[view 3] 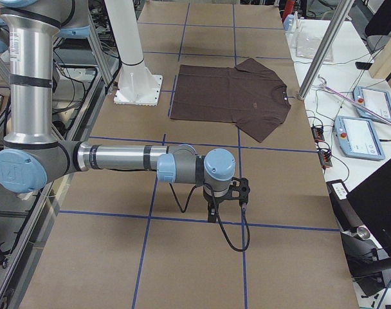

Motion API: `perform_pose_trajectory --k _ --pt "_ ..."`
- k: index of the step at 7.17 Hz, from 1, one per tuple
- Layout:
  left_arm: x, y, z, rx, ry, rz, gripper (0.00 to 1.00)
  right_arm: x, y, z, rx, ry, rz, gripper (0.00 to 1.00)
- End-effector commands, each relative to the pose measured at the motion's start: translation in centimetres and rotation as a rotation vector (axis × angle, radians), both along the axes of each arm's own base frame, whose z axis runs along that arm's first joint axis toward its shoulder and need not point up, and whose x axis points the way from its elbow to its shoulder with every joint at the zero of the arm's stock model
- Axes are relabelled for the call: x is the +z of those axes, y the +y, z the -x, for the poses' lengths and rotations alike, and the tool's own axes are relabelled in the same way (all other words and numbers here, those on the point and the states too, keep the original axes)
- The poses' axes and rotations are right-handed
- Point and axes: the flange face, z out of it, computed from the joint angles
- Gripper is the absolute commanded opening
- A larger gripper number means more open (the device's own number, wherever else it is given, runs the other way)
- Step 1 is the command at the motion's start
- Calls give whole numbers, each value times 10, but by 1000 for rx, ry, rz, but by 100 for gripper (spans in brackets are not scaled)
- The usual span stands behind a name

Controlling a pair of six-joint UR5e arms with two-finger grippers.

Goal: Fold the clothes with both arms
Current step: 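Move the right gripper toward the sleeve nearest it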

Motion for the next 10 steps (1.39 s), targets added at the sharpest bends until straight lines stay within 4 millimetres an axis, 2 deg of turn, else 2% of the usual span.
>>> perform_pose_trajectory --k 1,2,3,4,5,6,7,8,9,10 --pt "1 1 1 -1 1 2 100 -15 -1 0 -9 5 -61 100" --pt "-1 -1 1 -1 2 -1 100 -16 -3 0 -8 -3 -64 100" --pt "-11 -8 1 -8 5 -17 100 -14 -9 5 -19 5 -65 100" --pt "-51 -41 -1 -9 11 -95 100 -29 -25 16 -27 1 -115 100" --pt "-85 -67 -5 -3 7 -169 100 -72 -70 48 -23 -8 -178 100" --pt "-99 -75 -10 8 18 -206 100 -94 -100 85 -60 -21 -207 100" --pt "-115 -79 -13 11 28 -315 100 -95 -122 104 -92 -48 -200 100" --pt "-116 -79 -16 13 30 -349 100 -114 -146 139 -140 -99 -225 100" --pt "-117 -83 -39 34 36 -335 100 -145 -171 178 -131 -116 -211 100" --pt "-132 -101 -54 41 44 -348 100 -171 -194 239 -162 -127 -178 100"
